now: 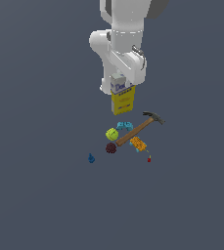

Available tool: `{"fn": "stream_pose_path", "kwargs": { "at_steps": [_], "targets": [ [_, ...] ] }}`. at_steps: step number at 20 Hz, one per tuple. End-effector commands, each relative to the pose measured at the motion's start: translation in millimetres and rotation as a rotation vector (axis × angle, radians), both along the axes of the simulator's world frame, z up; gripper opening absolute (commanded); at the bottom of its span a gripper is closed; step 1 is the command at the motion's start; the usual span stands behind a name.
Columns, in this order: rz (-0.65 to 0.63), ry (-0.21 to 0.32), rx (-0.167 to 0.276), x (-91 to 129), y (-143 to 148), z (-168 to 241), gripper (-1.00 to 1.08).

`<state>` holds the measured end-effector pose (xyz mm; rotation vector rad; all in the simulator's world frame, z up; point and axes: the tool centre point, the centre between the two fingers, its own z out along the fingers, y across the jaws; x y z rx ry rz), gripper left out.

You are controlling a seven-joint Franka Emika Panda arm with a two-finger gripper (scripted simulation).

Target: Pick up a designated object from a clutter of objects.

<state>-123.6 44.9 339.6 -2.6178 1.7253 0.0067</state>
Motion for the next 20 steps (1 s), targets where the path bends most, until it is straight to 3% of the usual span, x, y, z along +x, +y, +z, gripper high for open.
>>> {"fn": "stream_pose_path", "kwargs": {
  "at_steps": [1,11,20],
  "targets": [
    [0.000,0.001,-0.001,-3,-19,21,-1.00],
    [-0.001,0.000,-0.006,-6,-75,82,-1.00],
    [-0.001,0.000,-0.008,-5,-89,98,-1.00]
  ]
}}
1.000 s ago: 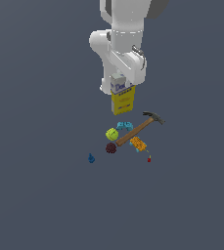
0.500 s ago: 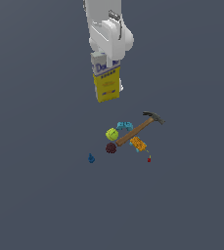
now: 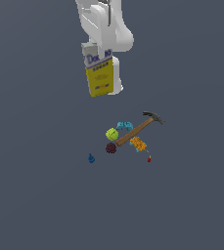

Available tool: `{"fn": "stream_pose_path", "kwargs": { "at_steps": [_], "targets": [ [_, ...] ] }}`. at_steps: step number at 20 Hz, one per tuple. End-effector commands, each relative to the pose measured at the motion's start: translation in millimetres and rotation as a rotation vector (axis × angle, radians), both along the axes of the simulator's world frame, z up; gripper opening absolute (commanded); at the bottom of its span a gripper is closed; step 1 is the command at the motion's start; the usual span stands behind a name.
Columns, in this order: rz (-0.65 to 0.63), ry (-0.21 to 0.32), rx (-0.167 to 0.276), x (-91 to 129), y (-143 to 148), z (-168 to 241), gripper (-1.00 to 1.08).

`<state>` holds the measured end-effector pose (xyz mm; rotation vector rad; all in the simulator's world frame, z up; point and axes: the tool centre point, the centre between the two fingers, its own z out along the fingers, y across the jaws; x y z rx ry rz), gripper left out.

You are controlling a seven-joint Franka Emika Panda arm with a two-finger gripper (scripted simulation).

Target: Pick up a designated object from a clutter of objects.

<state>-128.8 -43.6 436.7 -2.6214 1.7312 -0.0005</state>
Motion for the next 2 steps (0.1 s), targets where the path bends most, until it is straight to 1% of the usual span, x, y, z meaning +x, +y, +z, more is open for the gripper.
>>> {"fn": "stream_pose_path", "kwargs": {
  "at_steps": [1,2],
  "targets": [
    [0.001,0.000,0.000,0.6,0.4,0.0,-1.00],
    [0.001,0.000,0.000,0.7,0.7,-0.2,-1.00]
  ]
}}
